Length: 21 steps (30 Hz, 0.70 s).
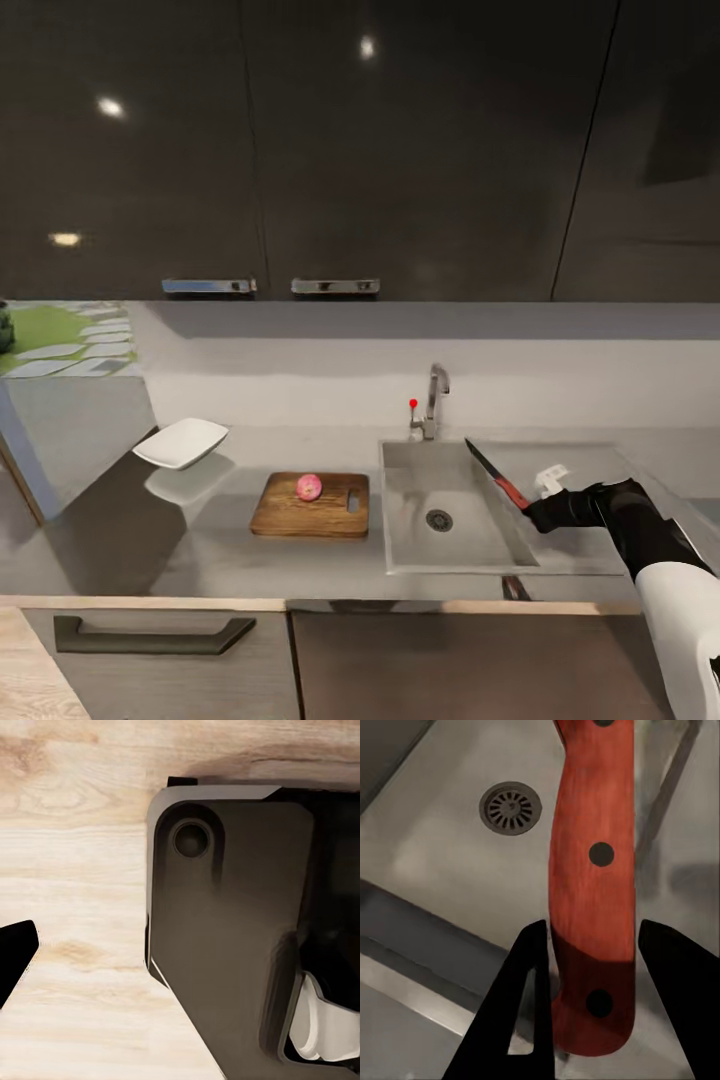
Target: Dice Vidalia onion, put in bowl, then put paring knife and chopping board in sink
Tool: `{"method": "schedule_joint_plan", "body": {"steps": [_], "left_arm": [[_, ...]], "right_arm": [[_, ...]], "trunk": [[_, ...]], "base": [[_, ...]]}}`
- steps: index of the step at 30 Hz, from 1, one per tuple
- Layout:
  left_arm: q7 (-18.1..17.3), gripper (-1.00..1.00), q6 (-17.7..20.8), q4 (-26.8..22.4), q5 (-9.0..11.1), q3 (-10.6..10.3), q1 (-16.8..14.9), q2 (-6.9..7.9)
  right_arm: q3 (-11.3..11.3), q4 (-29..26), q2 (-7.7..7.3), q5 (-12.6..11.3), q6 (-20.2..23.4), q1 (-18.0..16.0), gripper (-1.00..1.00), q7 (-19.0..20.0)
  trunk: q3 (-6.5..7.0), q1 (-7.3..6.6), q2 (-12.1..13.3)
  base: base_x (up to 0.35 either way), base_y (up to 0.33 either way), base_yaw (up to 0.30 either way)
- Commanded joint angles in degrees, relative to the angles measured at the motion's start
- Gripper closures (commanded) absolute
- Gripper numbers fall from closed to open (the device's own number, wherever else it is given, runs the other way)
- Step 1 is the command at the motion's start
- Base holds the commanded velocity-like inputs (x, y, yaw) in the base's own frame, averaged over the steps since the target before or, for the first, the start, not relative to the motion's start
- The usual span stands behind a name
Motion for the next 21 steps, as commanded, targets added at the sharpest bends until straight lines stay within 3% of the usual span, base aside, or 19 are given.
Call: {"method": "schedule_joint_plan", "body": {"steps": [1,12,21], "left_arm": [[-0.05,-1.0,0.0,0.1,0.56,-0.47,-0.04,-0.01],[-0.05,-1.0,-1.09,0.06,0.56,-0.48,-0.02,-0.01],[-0.05,-1.0,-1.11,0.11,0.53,-0.48,-0.04,-0.01]], "right_arm": [[-0.24,-0.08,0.05,0.23,0.4,-0.03,1.0,0.41],[-0.24,-0.08,0.05,0.24,0.4,-0.03,1.0,0.41],[-0.24,-0.08,0.04,0.23,0.4,-0.03,1.0,0.41]], "trunk": [[0.07,0.03,-0.04],[1.03,0.03,-0.04],[1.15,0.03,-0.04]], "base": [[-0.01,0.299,0.098],[-0.002,0.299,0.097],[0.0,0.299,0.015]]}}
